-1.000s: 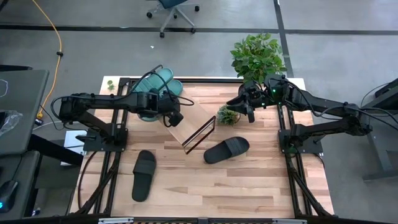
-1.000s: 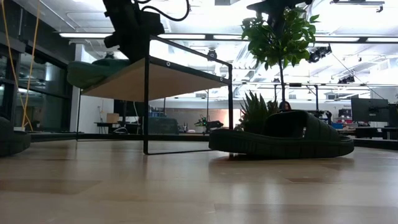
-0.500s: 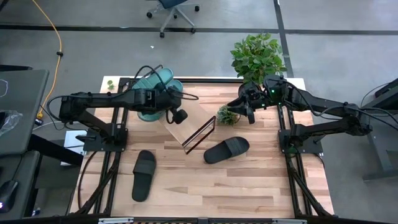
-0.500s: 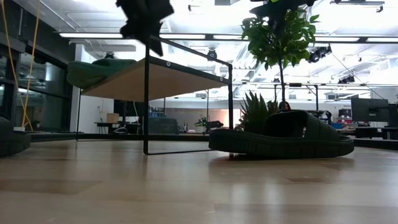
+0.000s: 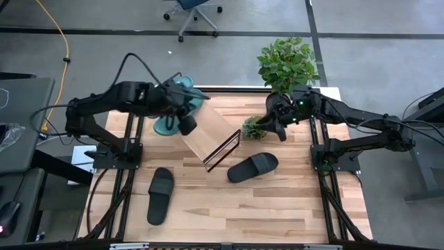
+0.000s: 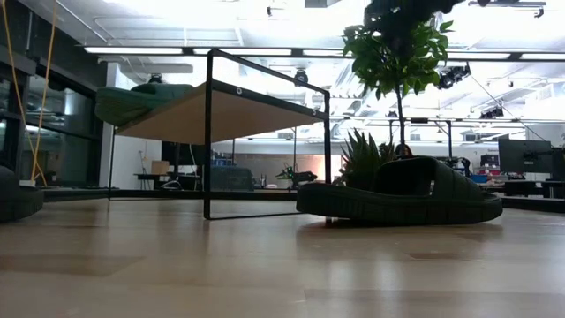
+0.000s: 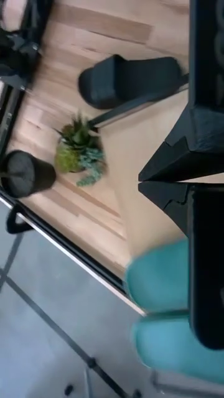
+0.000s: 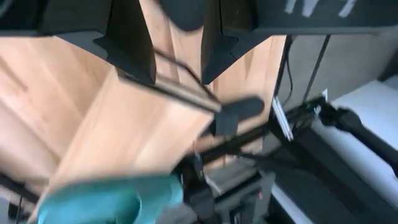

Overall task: Pick and place slippers onto the shelf
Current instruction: Put the right black pair of slippers on the shelf

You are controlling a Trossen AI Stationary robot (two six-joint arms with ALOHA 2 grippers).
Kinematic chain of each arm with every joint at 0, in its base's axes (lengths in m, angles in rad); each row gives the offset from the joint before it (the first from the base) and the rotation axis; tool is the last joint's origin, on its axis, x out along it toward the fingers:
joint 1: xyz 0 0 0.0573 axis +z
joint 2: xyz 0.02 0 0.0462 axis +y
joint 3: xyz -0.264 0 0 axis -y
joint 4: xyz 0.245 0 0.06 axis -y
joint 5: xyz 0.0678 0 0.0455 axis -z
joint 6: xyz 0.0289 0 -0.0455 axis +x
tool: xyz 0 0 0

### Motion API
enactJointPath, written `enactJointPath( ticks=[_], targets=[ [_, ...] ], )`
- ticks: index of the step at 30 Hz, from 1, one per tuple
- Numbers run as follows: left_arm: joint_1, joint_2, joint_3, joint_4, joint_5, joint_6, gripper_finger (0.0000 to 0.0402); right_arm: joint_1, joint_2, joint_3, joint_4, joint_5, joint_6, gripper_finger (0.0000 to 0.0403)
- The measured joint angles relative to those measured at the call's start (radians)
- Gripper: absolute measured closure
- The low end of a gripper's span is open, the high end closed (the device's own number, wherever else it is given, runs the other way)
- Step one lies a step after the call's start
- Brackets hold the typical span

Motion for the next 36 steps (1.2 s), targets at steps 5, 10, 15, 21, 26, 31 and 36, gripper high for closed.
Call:
enactJointPath(
  ticks=[5,10,15,21,26,31,36],
  targets=[
    [-0.144,-0.001,0.049,-0.162,-0.122,-0.156,0.0401,0.000,0.000,0.000,-0.138,-0.001,-0.044,0.0284],
    [-0.294,0.008,0.029,-0.229,-0.229,-0.340,0.0401,0.000,0.000,0.000,-0.160,0.000,-0.029,0.0284],
    [-0.405,0.008,-0.029,-0.270,-0.298,-0.498,0.0401,0.000,-0.001,-0.011,-0.189,-0.011,0.009,0.0284],
    [-0.488,-0.003,-0.104,-0.324,-0.326,-0.635,0.0401,0.015,-0.057,-0.186,-0.104,-0.054,0.185,0.0284],
    [-0.546,-0.020,-0.167,-0.327,-0.362,-0.684,0.0401,0.083,-0.171,-0.383,0.111,-0.054,0.498,0.0284],
    [-0.561,-0.060,-0.233,-0.327,-0.371,-0.696,0.0401,0.168,-0.266,-0.538,0.232,0.021,0.826,0.0284],
    [-0.558,-0.115,-0.276,-0.328,-0.381,-0.693,0.0401,0.244,-0.294,-0.612,0.274,0.145,1.005,0.0284]
  ],
)
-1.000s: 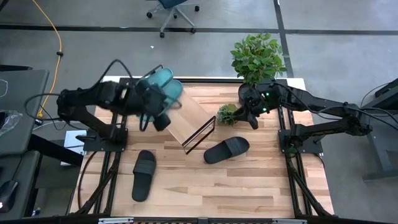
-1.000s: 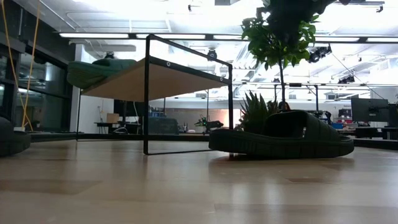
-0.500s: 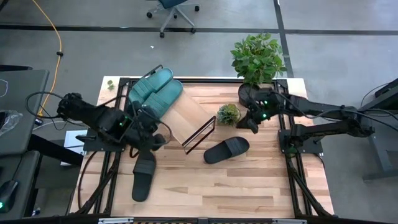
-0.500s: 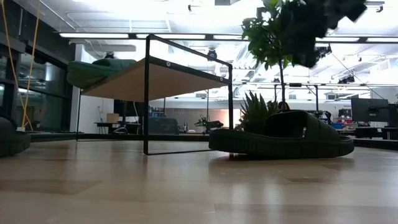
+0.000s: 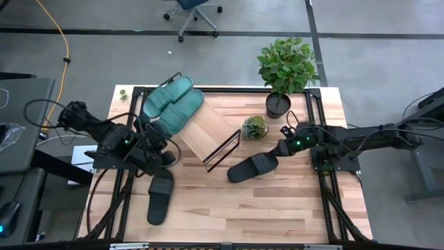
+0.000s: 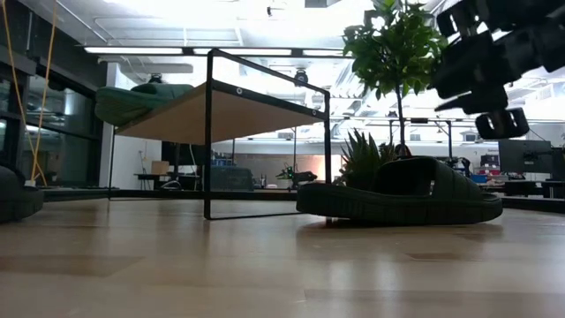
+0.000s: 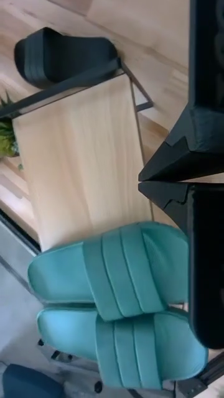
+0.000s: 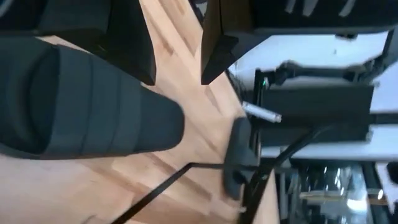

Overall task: Pick and place slippers onto the shelf
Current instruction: Put the right black pair of slippers on the shelf

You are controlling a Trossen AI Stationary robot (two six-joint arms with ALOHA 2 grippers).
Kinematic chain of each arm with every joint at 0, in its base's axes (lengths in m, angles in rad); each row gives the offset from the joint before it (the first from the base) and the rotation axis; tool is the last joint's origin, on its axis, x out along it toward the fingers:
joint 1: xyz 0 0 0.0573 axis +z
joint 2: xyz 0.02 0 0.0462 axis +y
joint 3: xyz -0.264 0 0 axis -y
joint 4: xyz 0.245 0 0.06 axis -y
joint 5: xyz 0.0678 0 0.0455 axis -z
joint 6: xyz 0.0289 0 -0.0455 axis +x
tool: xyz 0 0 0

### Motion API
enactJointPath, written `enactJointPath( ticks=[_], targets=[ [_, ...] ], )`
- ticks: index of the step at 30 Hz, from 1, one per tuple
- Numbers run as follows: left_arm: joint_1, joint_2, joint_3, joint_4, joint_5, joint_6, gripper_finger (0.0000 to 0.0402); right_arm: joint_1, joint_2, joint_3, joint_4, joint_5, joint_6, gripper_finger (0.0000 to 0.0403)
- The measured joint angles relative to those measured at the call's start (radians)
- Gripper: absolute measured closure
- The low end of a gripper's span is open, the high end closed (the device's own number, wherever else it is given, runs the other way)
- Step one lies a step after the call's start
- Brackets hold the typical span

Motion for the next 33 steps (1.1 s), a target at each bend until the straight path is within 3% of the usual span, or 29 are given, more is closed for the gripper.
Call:
enactJointPath(
  ticks=[7,16,23,33],
  targets=[
    [0.000,-0.043,-0.004,0.004,-0.016,0.083,0.0401,0.024,0.059,-0.006,-0.005,0.041,0.075,0.0259],
    [0.000,-0.062,-0.004,0.008,-0.014,0.169,0.0401,0.024,0.252,-0.007,0.003,0.045,0.103,0.0204],
    [-0.001,-0.062,-0.004,0.009,0.011,0.234,0.0401,0.024,0.341,-0.007,0.032,0.044,0.079,0.0201],
    [-0.001,-0.062,-0.004,0.009,0.011,0.263,0.0401,0.024,0.486,-0.007,0.230,0.034,0.089,0.0201]
  ],
)
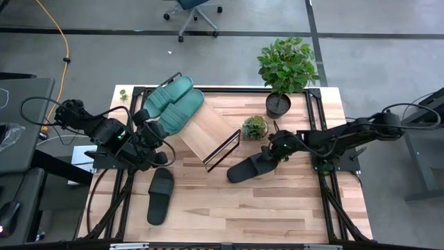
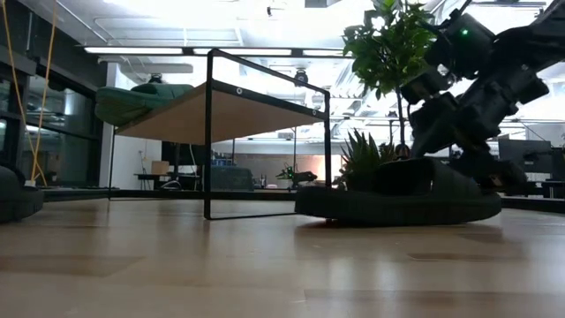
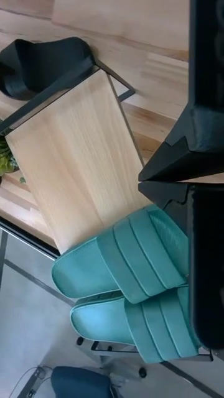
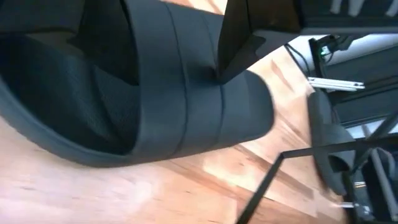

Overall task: Pick and place slippers onto the shelf
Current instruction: Put the right black pair of slippers on the shelf

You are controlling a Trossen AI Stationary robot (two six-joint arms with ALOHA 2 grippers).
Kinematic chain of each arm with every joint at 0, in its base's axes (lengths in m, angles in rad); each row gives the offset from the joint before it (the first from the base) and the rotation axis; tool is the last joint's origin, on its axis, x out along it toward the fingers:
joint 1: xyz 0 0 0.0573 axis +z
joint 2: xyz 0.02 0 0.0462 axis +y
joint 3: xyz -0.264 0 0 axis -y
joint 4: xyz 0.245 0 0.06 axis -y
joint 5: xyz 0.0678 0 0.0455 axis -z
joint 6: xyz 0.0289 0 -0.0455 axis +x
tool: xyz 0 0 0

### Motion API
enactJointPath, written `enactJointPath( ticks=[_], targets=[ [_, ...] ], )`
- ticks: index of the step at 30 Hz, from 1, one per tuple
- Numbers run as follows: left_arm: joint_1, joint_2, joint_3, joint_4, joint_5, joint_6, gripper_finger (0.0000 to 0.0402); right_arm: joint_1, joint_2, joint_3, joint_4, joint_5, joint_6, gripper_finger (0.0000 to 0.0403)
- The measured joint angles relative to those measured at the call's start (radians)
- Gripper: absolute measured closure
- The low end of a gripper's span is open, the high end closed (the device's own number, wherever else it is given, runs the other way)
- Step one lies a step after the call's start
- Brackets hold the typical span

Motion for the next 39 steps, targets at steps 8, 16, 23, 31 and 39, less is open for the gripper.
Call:
enactJointPath(
  ticks=[8,16,23,31,39],
  targets=[
    [0.000,-0.006,0.000,-0.009,0.008,0.003,0.0401,0.000,0.053,0.000,0.108,0.005,-0.005,0.0261],
    [0.000,-0.006,0.000,-0.024,0.008,0.004,0.0401,0.000,0.047,0.000,0.106,-0.001,-0.019,0.0347],
    [0.000,-0.006,0.000,-0.032,0.008,0.004,0.0401,0.042,0.009,0.001,0.098,-0.015,-0.026,0.0380],
    [0.000,-0.009,0.000,-0.050,0.014,0.006,0.0401,0.140,-0.134,0.001,0.085,0.017,0.044,0.0385],
    [0.000,-0.031,0.001,-0.050,0.010,0.008,0.0401,0.236,-0.312,0.003,0.148,0.076,0.115,0.0385]
  ],
)
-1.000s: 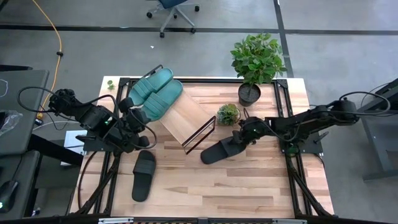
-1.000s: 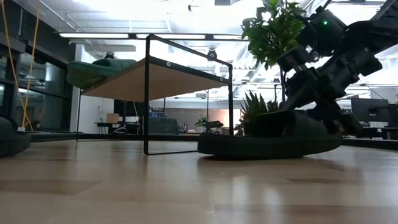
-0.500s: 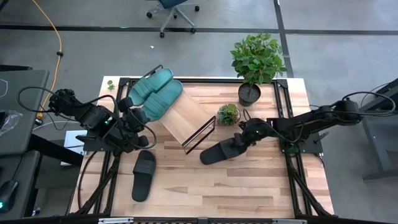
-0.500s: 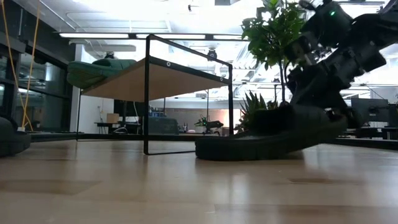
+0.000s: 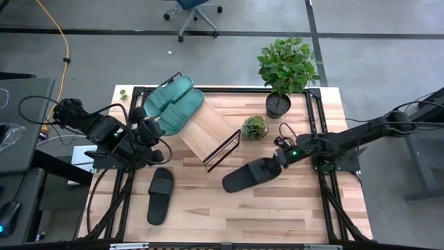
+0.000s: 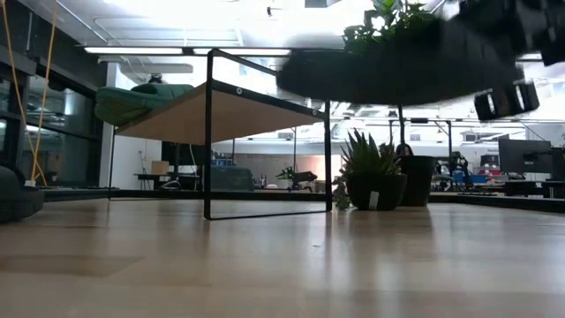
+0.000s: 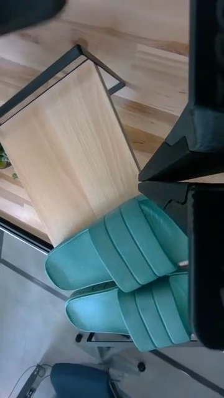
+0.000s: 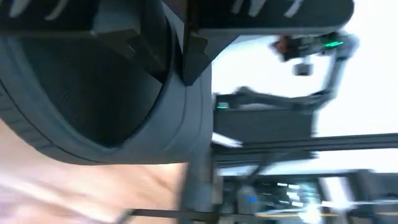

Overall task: Pick and place slippers onto the shelf
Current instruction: Put the right black pair of slippers on the shelf

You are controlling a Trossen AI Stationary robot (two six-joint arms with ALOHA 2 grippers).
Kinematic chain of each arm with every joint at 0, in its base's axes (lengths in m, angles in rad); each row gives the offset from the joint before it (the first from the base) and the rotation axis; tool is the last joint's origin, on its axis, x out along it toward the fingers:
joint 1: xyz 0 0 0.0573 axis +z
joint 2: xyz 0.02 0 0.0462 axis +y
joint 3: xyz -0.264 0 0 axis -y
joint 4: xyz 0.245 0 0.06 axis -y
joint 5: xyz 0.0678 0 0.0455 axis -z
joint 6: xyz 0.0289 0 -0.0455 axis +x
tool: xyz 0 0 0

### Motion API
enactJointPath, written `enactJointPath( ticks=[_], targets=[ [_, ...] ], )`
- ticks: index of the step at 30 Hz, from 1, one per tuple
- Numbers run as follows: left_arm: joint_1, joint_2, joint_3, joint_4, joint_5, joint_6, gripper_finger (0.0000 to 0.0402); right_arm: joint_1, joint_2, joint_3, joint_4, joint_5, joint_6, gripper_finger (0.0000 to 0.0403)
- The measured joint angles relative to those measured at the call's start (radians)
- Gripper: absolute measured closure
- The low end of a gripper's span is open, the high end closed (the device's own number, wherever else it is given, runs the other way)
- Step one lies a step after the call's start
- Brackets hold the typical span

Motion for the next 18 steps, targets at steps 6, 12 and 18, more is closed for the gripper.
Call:
enactJointPath(
  ticks=[6,12,18],
  targets=[
    [0.000,-0.012,0.000,0.000,-0.007,0.000,0.0401,0.018,-0.031,0.092,-0.013,0.013,-0.027,0.0385],
    [0.000,-0.019,0.000,0.000,-0.026,0.000,0.0401,-0.030,0.010,0.220,-0.070,0.061,-0.124,0.0385],
    [0.000,-0.020,0.000,0.000,-0.027,0.013,0.0401,-0.122,0.110,0.409,-0.237,-0.005,-0.285,0.0395]
  ],
)
